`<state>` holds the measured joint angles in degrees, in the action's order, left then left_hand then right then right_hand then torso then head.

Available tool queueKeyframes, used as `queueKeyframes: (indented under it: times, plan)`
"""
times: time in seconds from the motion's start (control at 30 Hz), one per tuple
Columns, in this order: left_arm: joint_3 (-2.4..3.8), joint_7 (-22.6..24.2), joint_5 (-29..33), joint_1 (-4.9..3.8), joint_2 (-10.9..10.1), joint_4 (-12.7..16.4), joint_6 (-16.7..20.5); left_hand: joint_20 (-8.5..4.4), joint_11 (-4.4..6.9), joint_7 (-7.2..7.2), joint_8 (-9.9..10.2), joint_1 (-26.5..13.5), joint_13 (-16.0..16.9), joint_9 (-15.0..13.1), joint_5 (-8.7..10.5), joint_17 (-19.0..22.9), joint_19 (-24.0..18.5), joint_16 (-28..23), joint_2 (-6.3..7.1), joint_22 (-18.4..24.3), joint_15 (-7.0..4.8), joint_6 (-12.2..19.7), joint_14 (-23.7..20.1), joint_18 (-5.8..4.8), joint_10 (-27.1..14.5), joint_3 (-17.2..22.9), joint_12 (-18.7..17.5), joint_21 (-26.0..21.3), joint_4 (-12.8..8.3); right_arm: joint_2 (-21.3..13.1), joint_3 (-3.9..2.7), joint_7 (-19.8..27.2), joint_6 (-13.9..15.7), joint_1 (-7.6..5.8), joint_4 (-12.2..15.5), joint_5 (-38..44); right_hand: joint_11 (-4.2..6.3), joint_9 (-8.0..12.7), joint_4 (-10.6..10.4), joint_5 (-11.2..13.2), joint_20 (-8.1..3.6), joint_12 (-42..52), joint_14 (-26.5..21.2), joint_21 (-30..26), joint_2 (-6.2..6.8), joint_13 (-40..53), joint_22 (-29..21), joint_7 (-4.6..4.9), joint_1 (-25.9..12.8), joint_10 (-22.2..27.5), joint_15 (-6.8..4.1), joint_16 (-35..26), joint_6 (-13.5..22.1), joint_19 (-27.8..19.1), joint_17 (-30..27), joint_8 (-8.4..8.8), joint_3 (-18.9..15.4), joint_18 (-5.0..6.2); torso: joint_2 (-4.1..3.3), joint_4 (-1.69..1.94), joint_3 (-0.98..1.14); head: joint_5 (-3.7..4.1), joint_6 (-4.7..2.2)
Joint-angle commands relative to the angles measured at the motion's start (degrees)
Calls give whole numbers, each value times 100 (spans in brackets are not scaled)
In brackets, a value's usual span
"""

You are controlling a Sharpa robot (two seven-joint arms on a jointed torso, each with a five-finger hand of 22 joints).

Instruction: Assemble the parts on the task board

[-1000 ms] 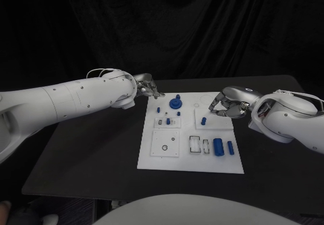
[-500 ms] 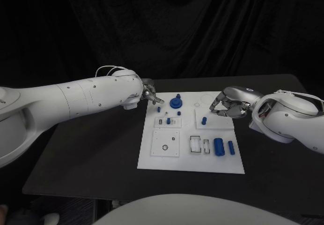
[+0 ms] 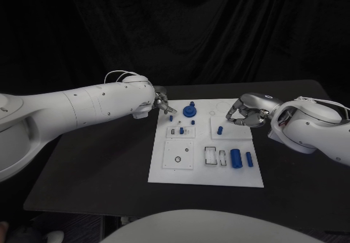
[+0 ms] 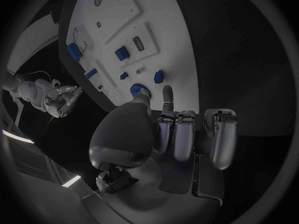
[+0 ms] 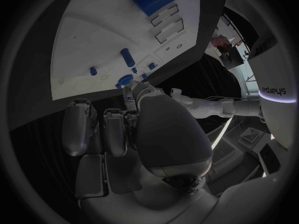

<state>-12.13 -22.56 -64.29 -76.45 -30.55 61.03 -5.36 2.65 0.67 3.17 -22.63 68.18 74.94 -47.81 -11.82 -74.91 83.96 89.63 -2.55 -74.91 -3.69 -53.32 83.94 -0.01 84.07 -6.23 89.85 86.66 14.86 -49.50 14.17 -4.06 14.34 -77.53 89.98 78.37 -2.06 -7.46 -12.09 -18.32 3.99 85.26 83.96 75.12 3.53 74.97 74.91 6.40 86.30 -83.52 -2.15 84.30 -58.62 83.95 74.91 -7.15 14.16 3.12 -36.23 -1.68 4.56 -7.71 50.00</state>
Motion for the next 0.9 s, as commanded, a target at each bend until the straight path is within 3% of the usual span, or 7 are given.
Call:
queueKeyframes:
  times: [0.03, 0.9]
  plan:
    - [5, 38, -24, -1, 28, -20, -154, -32, 32, -2, 25, 9, 1506, -12, -35, -1509, 399, 37, -50, -1360, -34, 50, 606, 109, 593, -22, 15, -34, -22, 11, -4, -103, -72, 0, -4, 5, 29, -4, -23, -43, -3, -21, 400, -27, -9, 703, 1071, 3, -34, 22, -7, -45, -43, 66, 780, -9, 9, 22, -2, 2, -1, 8, 0]
    - [4, 133, -24, 54, 126, -169, -286, -9, 12, 18, 174, 56, 1506, -179, -292, -1509, 357, 37, -137, -1335, -10, 90, 606, 129, 593, 19, 15, -111, -59, 44, -4, -132, -139, 5, -18, 5, 29, 0, -14, -63, -6, -32, 394, -65, -8, 687, 1060, 5, -27, 35, -9, -61, -31, 51, 761, 1, 15, 31, -1, 1, -3, -14, 0]
